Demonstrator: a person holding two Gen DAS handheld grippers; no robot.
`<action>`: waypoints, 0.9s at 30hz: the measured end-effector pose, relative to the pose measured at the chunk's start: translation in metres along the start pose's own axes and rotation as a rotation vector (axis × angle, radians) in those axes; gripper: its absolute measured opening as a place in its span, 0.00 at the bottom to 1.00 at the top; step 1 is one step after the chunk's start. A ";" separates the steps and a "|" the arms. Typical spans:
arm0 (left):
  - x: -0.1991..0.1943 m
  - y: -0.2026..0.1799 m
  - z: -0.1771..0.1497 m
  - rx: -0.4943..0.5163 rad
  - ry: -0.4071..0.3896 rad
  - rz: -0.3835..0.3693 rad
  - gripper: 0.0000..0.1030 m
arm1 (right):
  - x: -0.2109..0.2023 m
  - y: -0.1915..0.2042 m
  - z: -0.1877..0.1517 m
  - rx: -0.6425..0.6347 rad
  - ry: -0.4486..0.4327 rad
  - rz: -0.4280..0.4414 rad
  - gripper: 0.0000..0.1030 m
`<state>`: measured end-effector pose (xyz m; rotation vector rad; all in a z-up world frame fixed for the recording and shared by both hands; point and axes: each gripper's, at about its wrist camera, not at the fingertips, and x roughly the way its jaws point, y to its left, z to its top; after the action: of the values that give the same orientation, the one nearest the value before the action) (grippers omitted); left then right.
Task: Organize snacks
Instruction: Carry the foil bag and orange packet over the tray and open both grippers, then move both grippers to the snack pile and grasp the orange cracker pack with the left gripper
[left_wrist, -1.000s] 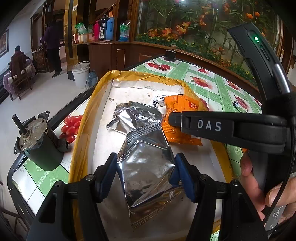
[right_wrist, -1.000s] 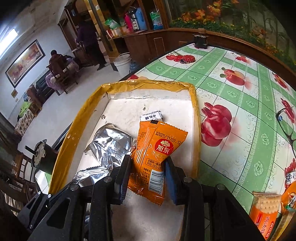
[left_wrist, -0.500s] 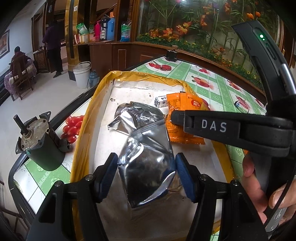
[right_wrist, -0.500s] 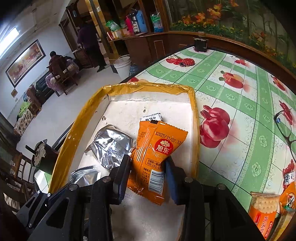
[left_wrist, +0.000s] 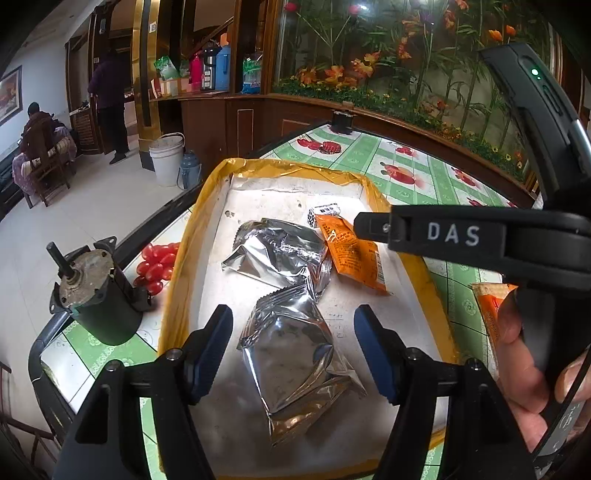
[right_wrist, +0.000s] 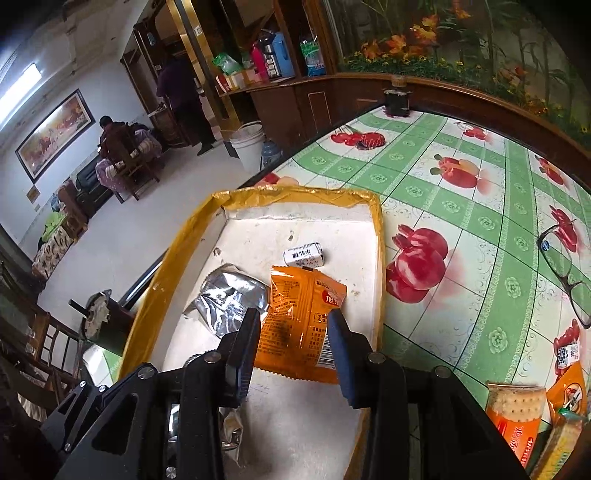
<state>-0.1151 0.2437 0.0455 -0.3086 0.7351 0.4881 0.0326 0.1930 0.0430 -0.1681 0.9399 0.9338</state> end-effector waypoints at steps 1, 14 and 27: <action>-0.002 -0.001 0.000 0.001 -0.002 0.000 0.66 | -0.002 0.000 0.000 0.002 -0.004 0.002 0.40; -0.022 -0.001 -0.003 0.015 -0.025 -0.006 0.66 | -0.030 0.002 -0.003 0.040 -0.017 0.075 0.40; -0.052 -0.017 -0.007 0.029 -0.067 -0.074 0.66 | -0.057 -0.023 -0.022 0.182 -0.032 0.093 0.40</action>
<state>-0.1436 0.2096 0.0789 -0.2898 0.6628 0.4154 0.0223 0.1326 0.0663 0.0450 1.0044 0.9287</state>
